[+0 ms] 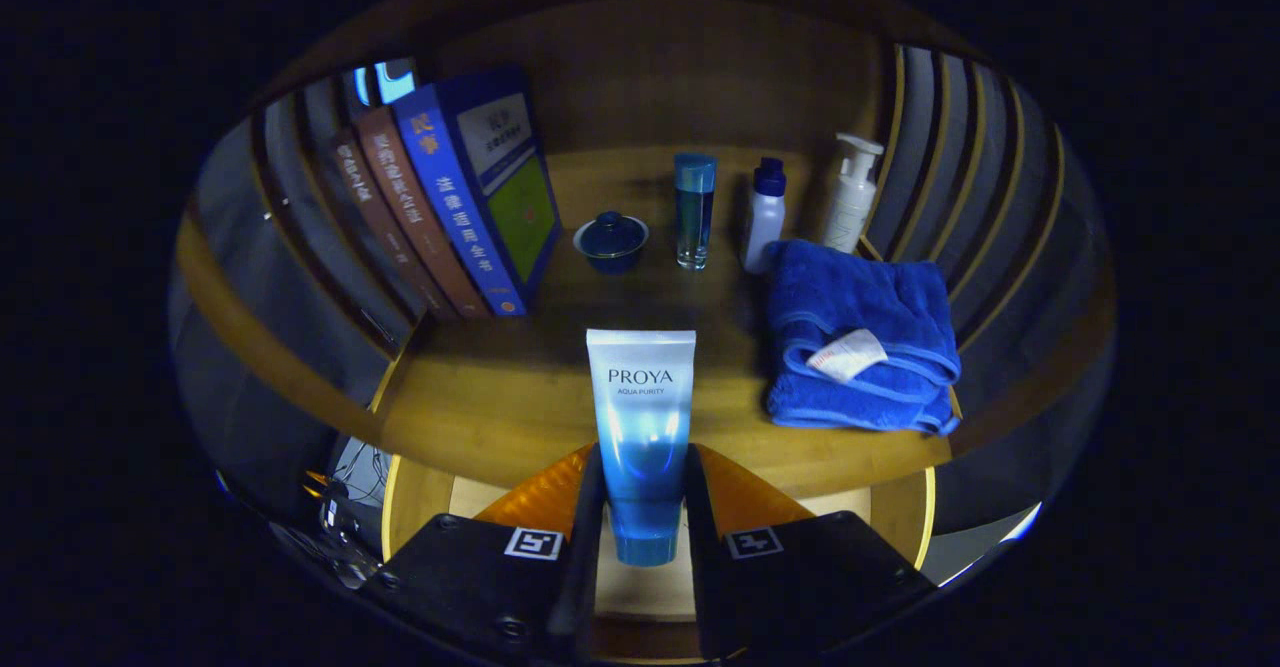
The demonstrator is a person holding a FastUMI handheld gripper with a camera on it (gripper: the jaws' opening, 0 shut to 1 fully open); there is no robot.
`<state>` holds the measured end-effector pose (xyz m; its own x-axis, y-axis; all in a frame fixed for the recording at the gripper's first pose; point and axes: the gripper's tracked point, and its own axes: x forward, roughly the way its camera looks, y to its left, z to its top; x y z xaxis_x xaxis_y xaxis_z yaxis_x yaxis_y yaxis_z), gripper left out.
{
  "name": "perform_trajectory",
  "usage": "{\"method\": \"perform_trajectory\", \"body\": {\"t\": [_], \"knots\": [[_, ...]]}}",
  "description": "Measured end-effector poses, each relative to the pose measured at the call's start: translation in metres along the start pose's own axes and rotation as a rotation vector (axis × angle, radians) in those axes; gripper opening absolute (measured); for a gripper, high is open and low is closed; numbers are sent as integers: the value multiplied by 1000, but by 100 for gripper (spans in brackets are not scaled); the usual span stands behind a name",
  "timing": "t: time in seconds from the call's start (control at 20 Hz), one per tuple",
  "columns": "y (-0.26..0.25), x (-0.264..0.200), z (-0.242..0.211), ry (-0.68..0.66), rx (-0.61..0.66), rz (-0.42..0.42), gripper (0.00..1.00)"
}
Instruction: Pull open the drawer, take out the items inside it, and place them on the countertop above the cabinet.
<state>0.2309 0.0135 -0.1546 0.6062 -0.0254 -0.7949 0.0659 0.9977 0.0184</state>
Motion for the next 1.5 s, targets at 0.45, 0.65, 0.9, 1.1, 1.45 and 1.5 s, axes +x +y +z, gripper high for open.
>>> {"method": "perform_trajectory", "body": {"t": [0.45,0.65,0.9,1.1,1.45,1.5], "knots": [[3,80,19,71,11,-44,45],[4,87,18,77,26,-25,52],[5,76,22,41,24,-21,100],[8,51,24,-46,24,-17,100],[16,-50,13,-306,-39,-8,100],[16,-69,11,-352,-44,-2,100]]}}
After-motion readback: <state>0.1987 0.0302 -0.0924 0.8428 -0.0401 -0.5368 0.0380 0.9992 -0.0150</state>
